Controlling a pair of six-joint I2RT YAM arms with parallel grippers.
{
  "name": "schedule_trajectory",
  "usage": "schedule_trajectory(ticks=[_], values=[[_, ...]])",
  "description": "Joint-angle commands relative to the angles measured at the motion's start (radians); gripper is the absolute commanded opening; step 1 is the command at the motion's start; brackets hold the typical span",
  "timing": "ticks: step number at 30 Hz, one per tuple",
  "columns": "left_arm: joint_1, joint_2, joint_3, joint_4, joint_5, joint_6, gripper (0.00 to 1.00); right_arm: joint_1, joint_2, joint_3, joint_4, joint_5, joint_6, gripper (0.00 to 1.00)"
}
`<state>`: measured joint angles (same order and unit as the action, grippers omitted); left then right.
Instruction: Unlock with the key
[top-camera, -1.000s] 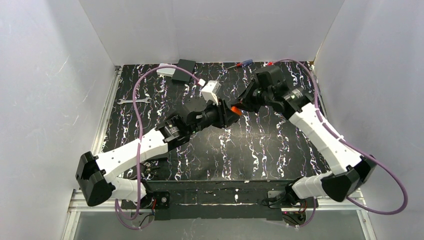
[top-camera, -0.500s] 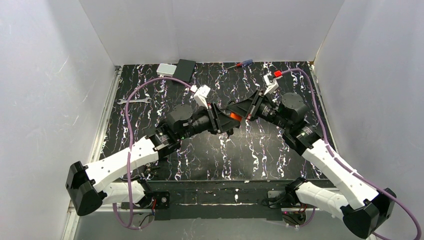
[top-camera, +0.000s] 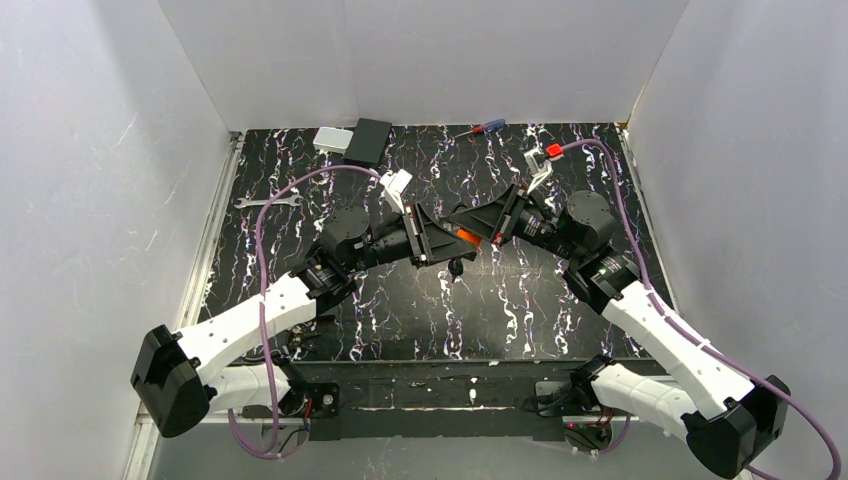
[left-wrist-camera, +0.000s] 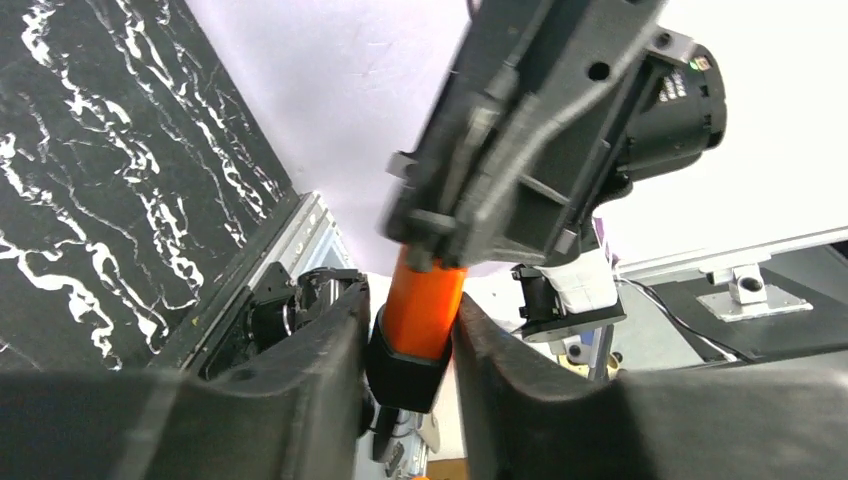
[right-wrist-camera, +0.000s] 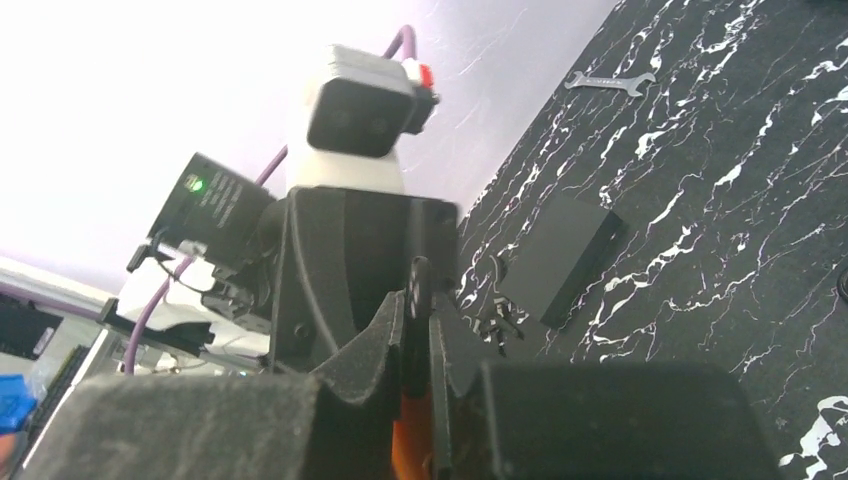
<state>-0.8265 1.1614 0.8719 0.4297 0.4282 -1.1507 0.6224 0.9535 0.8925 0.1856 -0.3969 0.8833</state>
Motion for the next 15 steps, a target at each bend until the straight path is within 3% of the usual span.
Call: schedule_trajectory(ticks=[1, 3, 6, 11, 15], values=[[0.06, -0.024, -0.038, -0.001, 0.017, -0.116, 0.41, -0.009, -0.037, 0.008, 0.113, -0.016, -0.083, 0.01], [0.066, -0.045, -0.065, -0.002, 0.012, -0.119, 0.62, -0.009, -0.044, 0.005, 0.107, -0.012, -0.083, 0.01], [0.075, -0.094, -0.118, -0.002, -0.019, -0.124, 0.77, -0.009, -0.052, 0.002, 0.098, -0.01, -0.078, 0.01], [0.099, -0.169, -0.191, -0.013, -0.043, -0.127, 0.87, -0.009, -0.066, -0.002, 0.029, 0.012, -0.092, 0.01], [0.119, -0.259, -0.213, -0.103, -0.08, -0.075, 0.93, -0.009, -0.073, -0.015, -0.113, 0.12, -0.137, 0.01]])
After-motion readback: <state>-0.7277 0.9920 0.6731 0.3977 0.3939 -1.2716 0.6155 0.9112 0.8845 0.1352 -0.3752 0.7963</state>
